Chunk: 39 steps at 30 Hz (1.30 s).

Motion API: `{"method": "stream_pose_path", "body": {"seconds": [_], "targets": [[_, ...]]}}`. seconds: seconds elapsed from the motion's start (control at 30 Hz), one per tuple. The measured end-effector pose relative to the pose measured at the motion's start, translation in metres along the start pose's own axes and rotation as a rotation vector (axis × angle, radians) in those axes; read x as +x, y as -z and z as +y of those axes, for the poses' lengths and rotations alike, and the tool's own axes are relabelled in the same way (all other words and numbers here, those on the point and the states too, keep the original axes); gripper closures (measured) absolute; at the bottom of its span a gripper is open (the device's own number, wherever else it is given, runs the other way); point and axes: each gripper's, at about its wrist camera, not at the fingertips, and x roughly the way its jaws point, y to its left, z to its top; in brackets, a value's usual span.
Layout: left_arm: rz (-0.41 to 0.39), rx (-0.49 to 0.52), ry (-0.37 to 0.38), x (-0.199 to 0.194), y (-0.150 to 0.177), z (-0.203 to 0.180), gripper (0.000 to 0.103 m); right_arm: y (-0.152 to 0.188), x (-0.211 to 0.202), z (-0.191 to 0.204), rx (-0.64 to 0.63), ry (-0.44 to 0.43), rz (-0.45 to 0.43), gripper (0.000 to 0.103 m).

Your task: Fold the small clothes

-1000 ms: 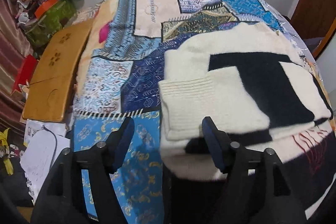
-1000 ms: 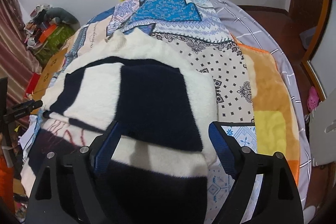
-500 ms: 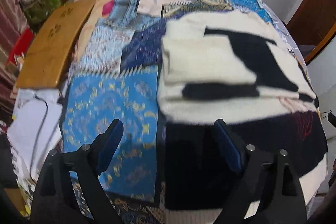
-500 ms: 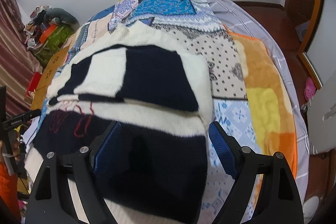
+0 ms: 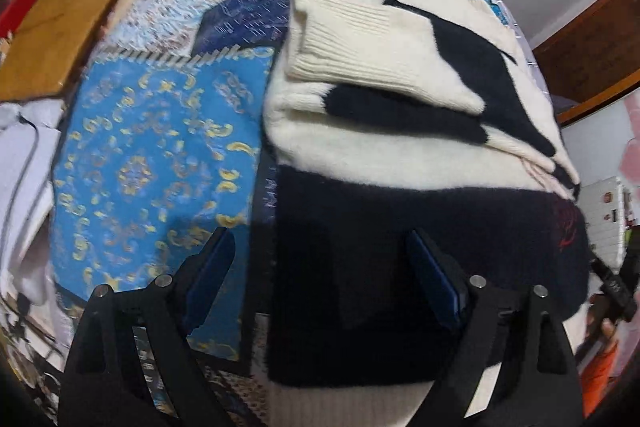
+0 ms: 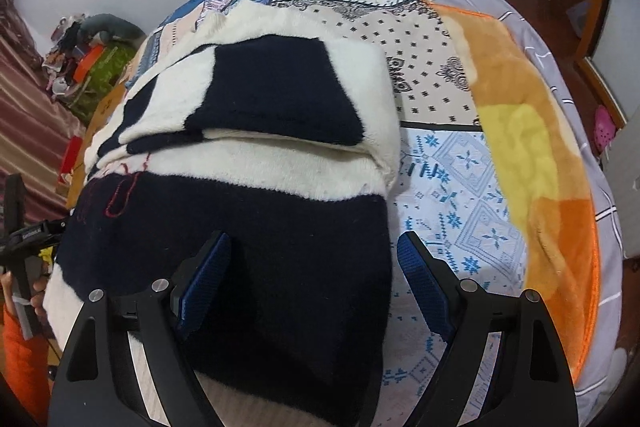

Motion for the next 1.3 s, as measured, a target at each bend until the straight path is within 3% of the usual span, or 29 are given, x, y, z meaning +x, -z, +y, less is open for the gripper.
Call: {"method": "stream_pose_path", "body": {"seconds": [0.23, 0.3, 0.37, 0.4, 0.57, 0.8, 1.03, 1.13, 1.3], "targets": [[0.010, 0.015, 0.087, -0.005, 0.003, -0.016, 0.030, 0.000, -0.003, 0.011, -0.051, -0.055, -0.019, 0.055], [-0.003, 0.050, 0.089, -0.009, 0.004, -0.025, 0.036, 0.000, -0.005, 0.015, -0.070, -0.052, -0.030, 0.073], [-0.017, 0.085, 0.090, -0.014, 0.004, -0.035, 0.051, -0.002, -0.005, 0.016, -0.077, -0.062, -0.037, 0.084], [-0.023, 0.095, 0.087, -0.016, 0.004, -0.038, 0.054, -0.003, -0.006, 0.017, -0.078, -0.070, -0.045, 0.086], [-0.094, 0.165, 0.032, -0.028, 0.000, -0.053, 0.094, -0.010, -0.012, 0.022, -0.100, -0.074, -0.099, 0.090], [-0.247, 0.173, 0.012, -0.063, -0.020, -0.052, 0.096, -0.034, -0.035, 0.025, -0.125, -0.073, -0.212, 0.091], [-0.355, 0.115, 0.002, -0.082, -0.047, -0.046, 0.096, -0.055, -0.039, 0.028, -0.126, -0.069, -0.273, 0.091], [-0.364, 0.078, -0.017, -0.074, -0.059, -0.038, 0.096, -0.063, -0.030, 0.027, -0.129, -0.042, -0.274, 0.091], [-0.299, 0.054, -0.067, -0.039, -0.070, -0.023, 0.096, -0.070, -0.010, 0.020, -0.112, -0.016, -0.238, 0.091]]}}
